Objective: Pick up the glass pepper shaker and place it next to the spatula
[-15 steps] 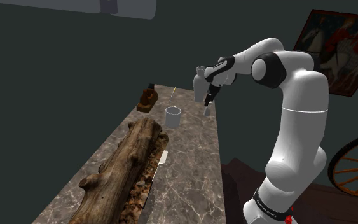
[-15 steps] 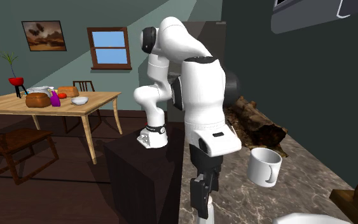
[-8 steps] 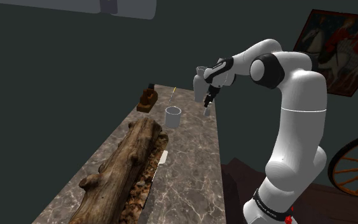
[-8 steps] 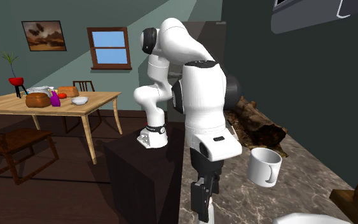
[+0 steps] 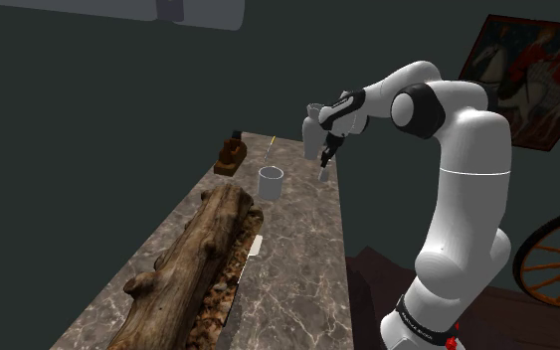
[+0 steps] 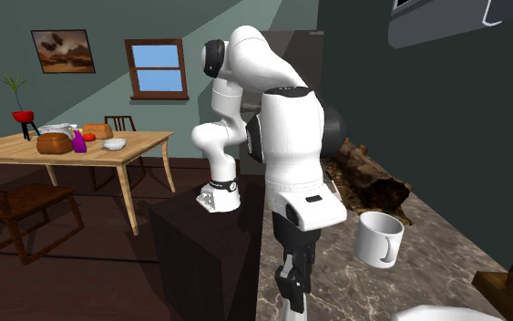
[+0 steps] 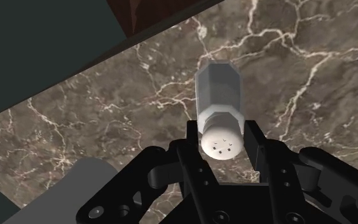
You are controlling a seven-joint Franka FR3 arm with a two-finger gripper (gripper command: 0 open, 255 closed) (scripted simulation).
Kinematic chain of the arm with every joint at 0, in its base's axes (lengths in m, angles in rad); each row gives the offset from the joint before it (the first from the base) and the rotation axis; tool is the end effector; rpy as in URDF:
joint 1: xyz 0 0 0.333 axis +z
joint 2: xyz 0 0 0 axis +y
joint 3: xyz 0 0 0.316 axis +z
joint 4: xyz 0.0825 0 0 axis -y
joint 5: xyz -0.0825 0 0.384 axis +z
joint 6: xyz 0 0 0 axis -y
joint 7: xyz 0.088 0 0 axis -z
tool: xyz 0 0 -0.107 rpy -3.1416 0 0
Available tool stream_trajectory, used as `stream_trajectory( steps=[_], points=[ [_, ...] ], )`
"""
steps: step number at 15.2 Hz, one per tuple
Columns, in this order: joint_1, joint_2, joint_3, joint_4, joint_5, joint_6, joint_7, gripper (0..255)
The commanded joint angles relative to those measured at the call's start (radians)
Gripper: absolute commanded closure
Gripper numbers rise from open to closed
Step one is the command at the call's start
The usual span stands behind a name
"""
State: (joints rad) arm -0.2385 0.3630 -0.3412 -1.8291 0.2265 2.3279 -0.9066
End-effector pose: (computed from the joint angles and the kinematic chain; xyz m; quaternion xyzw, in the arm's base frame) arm 0.5558 -0.3392 0.3608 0.9906 0.1066 0.0795 0.0328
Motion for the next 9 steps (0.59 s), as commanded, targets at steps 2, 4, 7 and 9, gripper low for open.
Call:
stream_trajectory(
  steps=[2, 4, 7, 9],
  points=[
    [0.000, 0.000, 0.000, 0.000, 0.000, 0.000, 0.000, 255],
    [0.001, -0.006, -0.002, 0.005, -0.004, -0.011, 0.003, 255],
    [0.004, -0.024, -0.007, 0.021, -0.015, -0.044, 0.012, 255],
    [0.006, -0.036, -0.010, 0.033, -0.023, -0.067, 0.017, 255]
  ],
)
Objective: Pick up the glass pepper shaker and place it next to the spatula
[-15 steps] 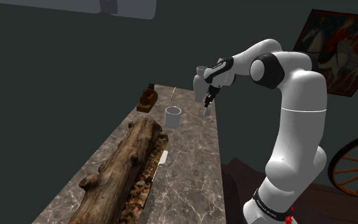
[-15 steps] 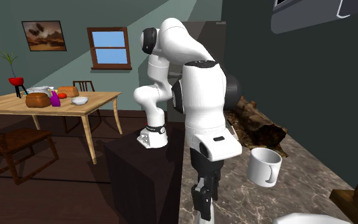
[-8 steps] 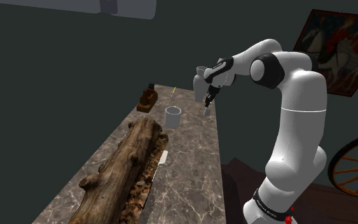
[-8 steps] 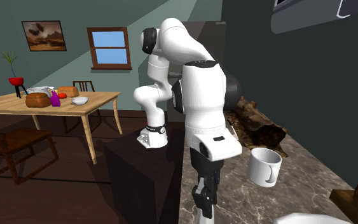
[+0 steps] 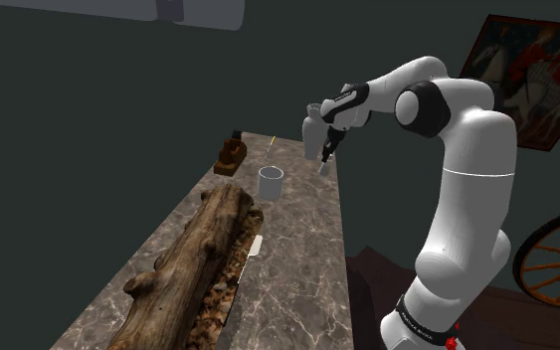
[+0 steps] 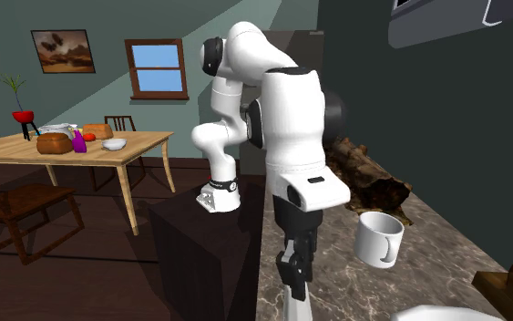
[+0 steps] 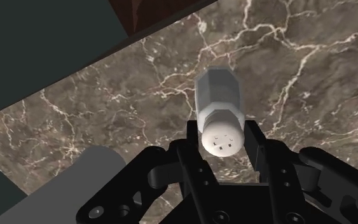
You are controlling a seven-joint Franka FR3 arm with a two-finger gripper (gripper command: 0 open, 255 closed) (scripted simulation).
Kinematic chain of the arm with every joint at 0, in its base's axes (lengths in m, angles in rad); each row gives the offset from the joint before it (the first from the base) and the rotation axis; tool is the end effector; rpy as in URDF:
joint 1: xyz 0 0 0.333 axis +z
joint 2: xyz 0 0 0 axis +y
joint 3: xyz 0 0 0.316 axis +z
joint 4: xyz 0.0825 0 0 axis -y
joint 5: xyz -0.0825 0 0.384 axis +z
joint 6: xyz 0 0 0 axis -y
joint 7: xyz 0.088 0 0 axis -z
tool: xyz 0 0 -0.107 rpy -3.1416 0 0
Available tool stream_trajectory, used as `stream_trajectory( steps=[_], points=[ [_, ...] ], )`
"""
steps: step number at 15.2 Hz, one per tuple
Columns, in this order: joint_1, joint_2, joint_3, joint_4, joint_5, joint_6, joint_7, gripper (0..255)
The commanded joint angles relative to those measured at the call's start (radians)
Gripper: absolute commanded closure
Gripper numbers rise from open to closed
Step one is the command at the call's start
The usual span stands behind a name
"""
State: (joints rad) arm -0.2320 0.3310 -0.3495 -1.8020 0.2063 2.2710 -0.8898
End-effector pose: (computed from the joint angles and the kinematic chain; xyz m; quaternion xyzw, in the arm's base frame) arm 0.5561 -0.3383 0.3880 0.9906 0.1066 0.0794 0.0327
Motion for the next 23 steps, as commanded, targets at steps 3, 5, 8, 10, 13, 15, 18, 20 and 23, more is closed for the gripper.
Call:
stream_trajectory(
  steps=[3, 5, 8, 10, 13, 15, 18, 20, 23],
  points=[
    [0.002, -0.020, -0.005, 0.026, -0.012, -0.044, 0.009, 255],
    [0.003, -0.029, -0.008, 0.040, -0.018, -0.067, 0.013, 255],
    [0.004, -0.042, -0.011, 0.064, -0.027, -0.103, 0.020, 255],
    [0.005, -0.050, -0.012, 0.081, -0.032, -0.126, 0.024, 255],
    [0.005, -0.060, -0.015, 0.108, -0.038, -0.163, 0.030, 255],
    [0.005, -0.065, -0.016, 0.127, -0.042, -0.187, 0.034, 255],
    [0.005, -0.072, -0.018, 0.159, -0.047, -0.225, 0.039, 255],
    [0.005, -0.076, -0.019, 0.181, -0.050, -0.250, 0.042, 255],
    [0.004, -0.079, -0.020, 0.217, -0.053, -0.289, 0.045, 255]
  ],
)
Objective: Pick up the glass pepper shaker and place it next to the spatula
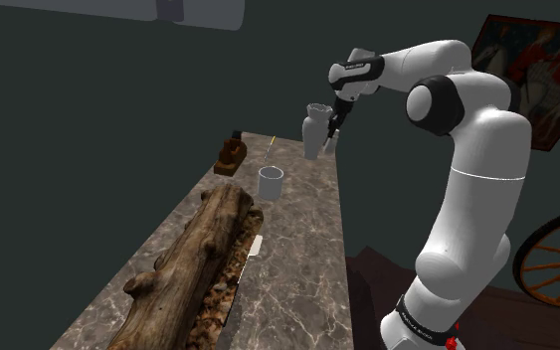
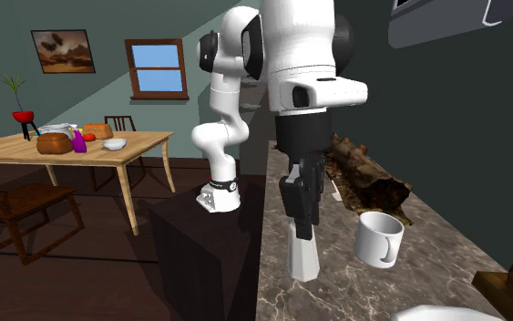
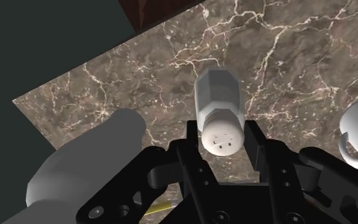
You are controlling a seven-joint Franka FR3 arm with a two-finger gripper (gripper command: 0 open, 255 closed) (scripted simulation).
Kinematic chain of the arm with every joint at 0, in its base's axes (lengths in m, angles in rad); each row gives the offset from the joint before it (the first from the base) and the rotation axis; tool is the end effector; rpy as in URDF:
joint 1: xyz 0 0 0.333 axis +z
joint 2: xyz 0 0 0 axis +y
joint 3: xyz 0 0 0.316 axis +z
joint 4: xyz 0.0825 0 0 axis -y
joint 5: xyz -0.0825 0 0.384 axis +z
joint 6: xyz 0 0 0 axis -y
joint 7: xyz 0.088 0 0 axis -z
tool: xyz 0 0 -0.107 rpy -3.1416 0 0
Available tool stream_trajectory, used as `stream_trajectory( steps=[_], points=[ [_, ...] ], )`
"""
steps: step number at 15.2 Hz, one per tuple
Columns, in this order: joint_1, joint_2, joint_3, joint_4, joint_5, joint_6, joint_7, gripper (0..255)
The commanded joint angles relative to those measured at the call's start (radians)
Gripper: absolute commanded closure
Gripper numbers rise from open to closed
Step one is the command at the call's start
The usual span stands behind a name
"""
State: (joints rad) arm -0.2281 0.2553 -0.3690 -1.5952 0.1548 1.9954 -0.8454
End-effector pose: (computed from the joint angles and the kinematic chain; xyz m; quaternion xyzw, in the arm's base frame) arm 0.5567 -0.3391 0.5079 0.9906 0.1066 0.0795 0.0328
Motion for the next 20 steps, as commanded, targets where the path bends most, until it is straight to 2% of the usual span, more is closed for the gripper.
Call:
stream_trajectory(
  steps=[1, 6, 12, 20],
  points=[
    [-0.001, -0.004, -0.001, 0.023, -0.003, -0.027, 0.002, 255],
    [-0.004, -0.004, -0.003, 0.078, -0.005, -0.083, 0.007, 255],
    [0.083, -0.244, 0.026, -0.218, -0.113, -0.004, 0.129, 255],
    [0.135, -0.519, 0.120, -0.512, -0.216, 0.027, 0.313, 255]
  ],
)
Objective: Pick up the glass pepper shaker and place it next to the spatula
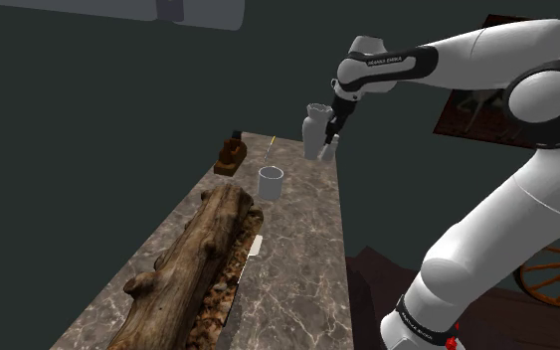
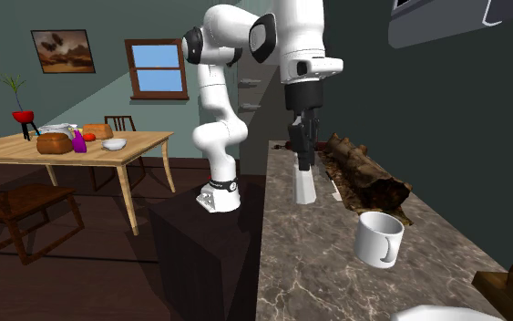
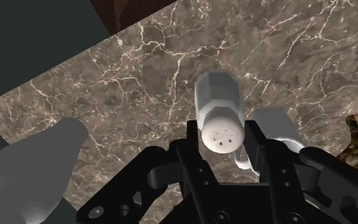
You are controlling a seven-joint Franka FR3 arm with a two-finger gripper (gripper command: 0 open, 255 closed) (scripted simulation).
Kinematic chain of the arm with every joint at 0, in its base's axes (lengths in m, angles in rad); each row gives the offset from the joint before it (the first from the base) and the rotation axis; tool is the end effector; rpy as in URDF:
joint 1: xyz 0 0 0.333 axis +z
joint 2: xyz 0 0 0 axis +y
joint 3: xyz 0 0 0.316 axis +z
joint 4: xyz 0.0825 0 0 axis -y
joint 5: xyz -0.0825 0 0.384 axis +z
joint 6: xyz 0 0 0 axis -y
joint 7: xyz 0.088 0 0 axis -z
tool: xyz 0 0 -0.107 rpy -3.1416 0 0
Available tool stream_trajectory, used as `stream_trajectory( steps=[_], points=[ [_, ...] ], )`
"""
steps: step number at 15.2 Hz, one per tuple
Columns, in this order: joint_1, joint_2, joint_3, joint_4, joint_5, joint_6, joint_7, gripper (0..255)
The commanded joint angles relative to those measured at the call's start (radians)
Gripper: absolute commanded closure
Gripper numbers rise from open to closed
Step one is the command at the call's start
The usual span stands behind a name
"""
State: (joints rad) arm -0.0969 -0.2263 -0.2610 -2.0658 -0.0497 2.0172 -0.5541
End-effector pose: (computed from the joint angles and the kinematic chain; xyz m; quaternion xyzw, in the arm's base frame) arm 0.4724 -0.1894 0.5431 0.9906 0.1070 0.0791 0.0322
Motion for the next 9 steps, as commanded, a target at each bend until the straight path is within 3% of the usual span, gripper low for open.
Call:
stream_trajectory(
  steps=[1, 9],
  points=[
    [0.007, -0.069, 0.026, -0.072, -0.019, 0.005, 0.044, 255],
    [0.042, -0.299, 0.155, -0.278, -0.033, -0.027, 0.216, 255]
  ],
)
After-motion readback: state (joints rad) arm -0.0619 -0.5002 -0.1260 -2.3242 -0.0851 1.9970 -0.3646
